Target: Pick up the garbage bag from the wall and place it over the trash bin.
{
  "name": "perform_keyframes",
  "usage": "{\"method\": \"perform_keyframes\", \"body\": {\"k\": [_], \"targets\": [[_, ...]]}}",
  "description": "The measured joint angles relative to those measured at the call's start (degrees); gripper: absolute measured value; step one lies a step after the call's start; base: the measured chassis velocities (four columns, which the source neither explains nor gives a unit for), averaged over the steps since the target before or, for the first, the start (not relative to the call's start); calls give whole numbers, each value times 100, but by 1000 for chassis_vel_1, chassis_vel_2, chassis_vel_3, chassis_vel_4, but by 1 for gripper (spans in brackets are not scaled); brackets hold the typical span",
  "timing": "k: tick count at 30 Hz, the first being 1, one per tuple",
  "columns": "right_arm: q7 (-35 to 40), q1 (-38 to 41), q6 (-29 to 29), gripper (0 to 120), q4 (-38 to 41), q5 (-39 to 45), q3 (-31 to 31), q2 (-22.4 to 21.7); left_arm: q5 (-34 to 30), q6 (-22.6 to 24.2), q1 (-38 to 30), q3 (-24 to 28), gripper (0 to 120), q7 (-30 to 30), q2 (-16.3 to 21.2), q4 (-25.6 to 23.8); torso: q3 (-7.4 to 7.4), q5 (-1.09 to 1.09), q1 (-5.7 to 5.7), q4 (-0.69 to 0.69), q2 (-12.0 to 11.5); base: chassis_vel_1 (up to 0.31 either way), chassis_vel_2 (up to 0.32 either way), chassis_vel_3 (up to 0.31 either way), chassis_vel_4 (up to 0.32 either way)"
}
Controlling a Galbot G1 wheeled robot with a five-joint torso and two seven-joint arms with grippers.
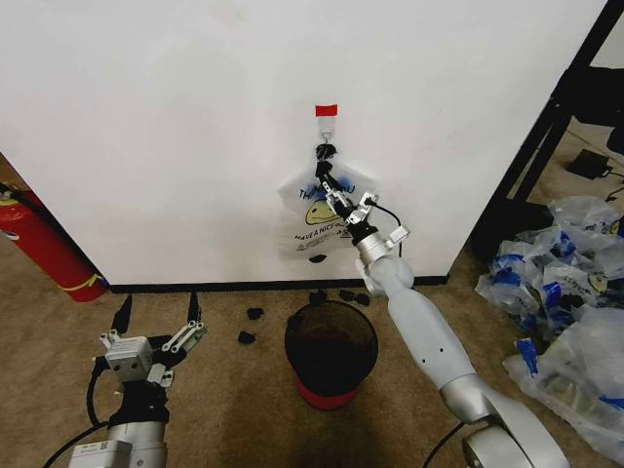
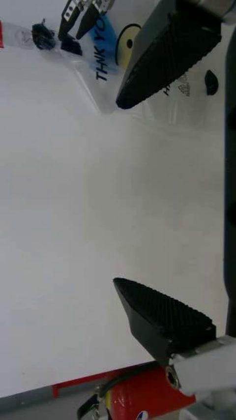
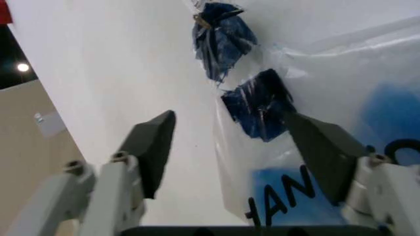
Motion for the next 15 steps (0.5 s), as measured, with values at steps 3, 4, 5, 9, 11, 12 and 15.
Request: {"method": "perform_keyframes", "body": {"k": [3,4,5,9,11,12,15], "targets": [[-2,-33,-1,77,40,-55,0,-12,-5,-6,0,-9,100,-9,13,0,0,0,0,0,0,0,0,0,0],[-2,-34,-1,79,44,-65,4,-13,-6,-10,1,-11,100,-11,16,0,0,0,0,0,0,0,0,0,0],[1,-34,2,80,48,-73,10,-13,-7,-15,2,-12,100,-15,20,0,0,0,0,0,0,0,0,0,0],[38,-16,22,76,48,-81,30,-18,-10,-18,2,-17,100,-24,33,0,0,0,0,0,0,0,0,0,0],[68,3,36,68,49,-87,39,-37,-11,-22,2,-18,100,-28,36,0,0,0,0,0,0,0,0,0,0],[72,10,42,63,47,-94,41,-45,-11,-26,3,-18,100,-30,38,0,0,0,0,0,0,0,0,0,0],[87,46,66,52,-7,-106,46,-59,-11,-49,3,-18,100,-34,40,9,0,0,0,0,0,0,0,0,0]]}}
